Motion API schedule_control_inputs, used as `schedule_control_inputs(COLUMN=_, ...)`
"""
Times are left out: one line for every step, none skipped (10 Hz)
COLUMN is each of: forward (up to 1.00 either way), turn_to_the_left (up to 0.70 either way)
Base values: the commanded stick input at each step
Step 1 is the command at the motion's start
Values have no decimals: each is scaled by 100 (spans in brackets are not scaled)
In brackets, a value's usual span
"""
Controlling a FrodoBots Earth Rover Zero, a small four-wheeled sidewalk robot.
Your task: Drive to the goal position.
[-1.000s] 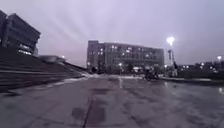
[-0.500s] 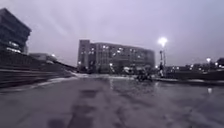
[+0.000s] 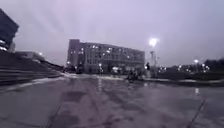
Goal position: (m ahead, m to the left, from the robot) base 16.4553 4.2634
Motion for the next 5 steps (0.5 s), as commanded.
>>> schedule_control_inputs(forward=100, turn_to_the_left=24)
schedule_control_inputs(forward=100, turn_to_the_left=27)
schedule_control_inputs(forward=100, turn_to_the_left=27)
schedule_control_inputs(forward=100, turn_to_the_left=27)
schedule_control_inputs(forward=100, turn_to_the_left=27)
